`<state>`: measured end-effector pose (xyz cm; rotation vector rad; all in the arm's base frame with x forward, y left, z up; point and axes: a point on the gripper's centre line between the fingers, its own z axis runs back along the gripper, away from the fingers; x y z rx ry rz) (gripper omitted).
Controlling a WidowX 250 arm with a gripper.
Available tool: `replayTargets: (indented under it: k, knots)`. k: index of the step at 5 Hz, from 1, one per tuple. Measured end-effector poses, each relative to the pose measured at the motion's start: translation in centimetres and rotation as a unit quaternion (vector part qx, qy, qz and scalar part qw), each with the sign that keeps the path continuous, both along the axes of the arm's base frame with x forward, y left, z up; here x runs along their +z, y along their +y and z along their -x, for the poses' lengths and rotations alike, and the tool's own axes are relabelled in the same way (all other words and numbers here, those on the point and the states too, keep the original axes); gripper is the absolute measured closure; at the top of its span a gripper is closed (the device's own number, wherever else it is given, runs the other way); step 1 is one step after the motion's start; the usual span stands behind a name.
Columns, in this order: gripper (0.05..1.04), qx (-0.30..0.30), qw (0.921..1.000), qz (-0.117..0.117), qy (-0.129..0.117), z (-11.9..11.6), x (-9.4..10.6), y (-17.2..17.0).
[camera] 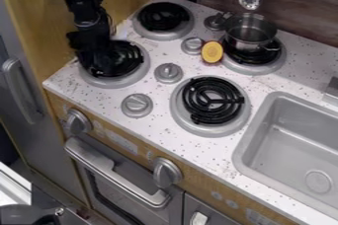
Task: Move the blue fork to the bottom left burner
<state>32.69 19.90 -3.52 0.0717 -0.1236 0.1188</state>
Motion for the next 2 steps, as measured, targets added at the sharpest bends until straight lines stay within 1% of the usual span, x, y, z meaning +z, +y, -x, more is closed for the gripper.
replayTargets:
  k: [1, 2]
  knots:
    - [0.085, -0.041, 0.9982, -0.033, -0.027, -0.6, 3.8, -3.2]
    - [0.085, -0.06, 0.9963, -0.033, -0.052, -0.2, 6.5, -5.6]
